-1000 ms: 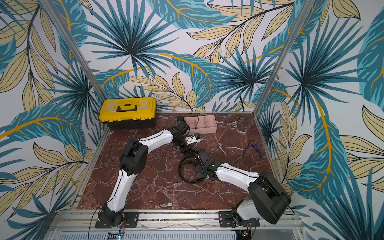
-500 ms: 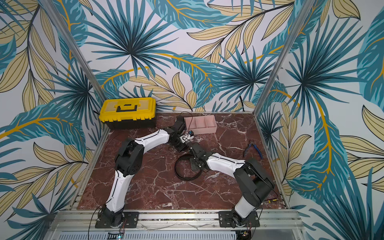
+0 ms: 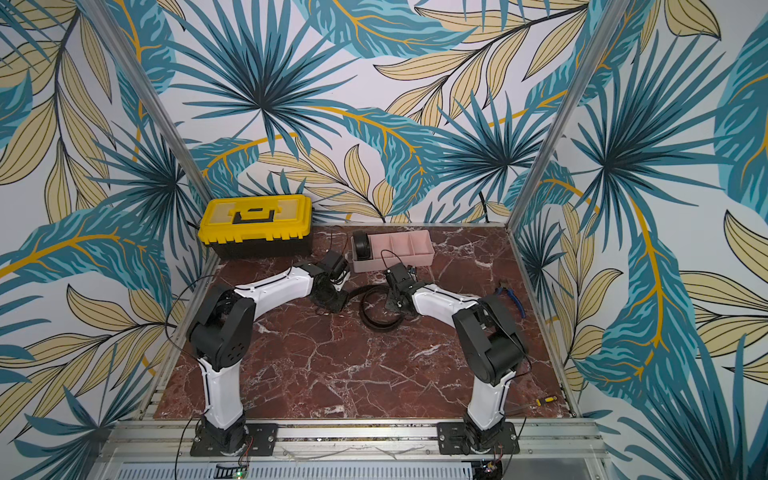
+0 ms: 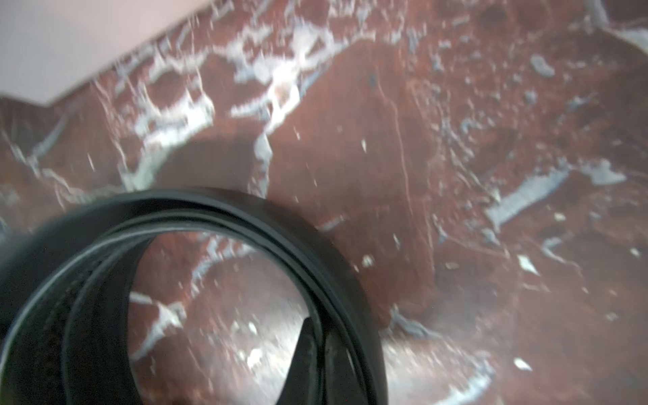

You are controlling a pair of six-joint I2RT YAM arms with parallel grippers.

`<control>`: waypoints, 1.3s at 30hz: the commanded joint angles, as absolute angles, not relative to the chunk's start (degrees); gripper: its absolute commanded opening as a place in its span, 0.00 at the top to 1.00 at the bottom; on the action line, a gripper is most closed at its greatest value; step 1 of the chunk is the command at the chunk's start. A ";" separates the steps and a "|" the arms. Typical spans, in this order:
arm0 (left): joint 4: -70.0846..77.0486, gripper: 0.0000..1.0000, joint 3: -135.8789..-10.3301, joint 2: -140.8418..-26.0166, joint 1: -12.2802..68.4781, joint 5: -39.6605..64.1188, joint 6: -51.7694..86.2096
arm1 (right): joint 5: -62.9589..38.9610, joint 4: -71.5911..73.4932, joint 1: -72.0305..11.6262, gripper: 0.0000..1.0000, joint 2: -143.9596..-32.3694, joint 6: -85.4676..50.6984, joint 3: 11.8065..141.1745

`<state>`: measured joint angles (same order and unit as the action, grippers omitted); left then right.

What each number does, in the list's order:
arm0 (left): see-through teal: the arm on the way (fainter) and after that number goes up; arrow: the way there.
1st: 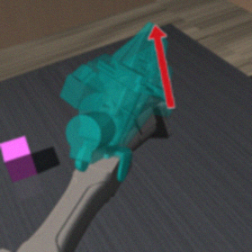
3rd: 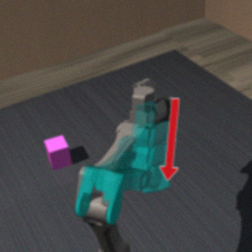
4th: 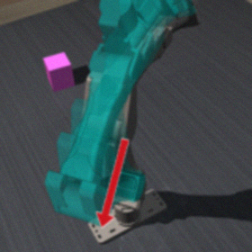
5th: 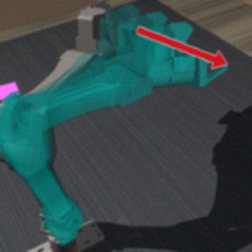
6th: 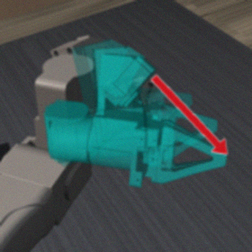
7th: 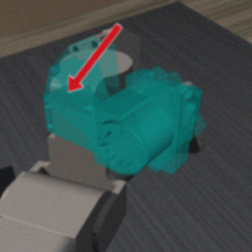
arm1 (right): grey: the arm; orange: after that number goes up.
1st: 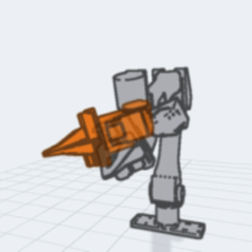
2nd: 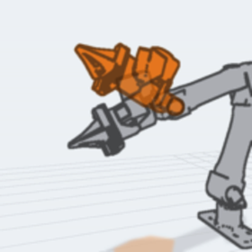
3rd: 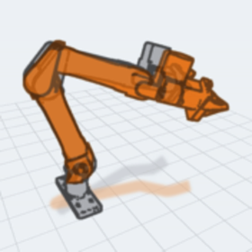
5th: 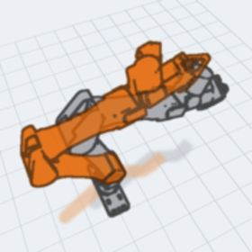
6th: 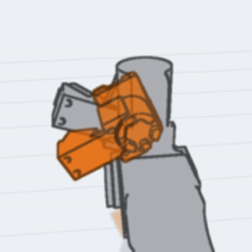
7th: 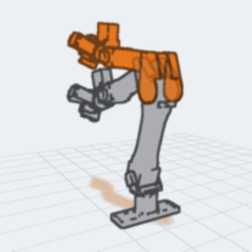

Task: Place the belts into the storage roll
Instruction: Roll the belt at the center of the board.

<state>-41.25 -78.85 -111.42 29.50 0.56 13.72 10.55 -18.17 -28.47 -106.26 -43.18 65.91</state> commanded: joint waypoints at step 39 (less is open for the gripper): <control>-32.78 0.52 -55.16 -89.34 34.03 22.99 24.86 | 17.38 -36.11 -34.37 1.00 -119.80 -50.53 83.15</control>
<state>-35.62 -51.55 -90.56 35.59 19.07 25.32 20.05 -33.32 -33.71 -119.17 -50.74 86.00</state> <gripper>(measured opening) 0.467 0.061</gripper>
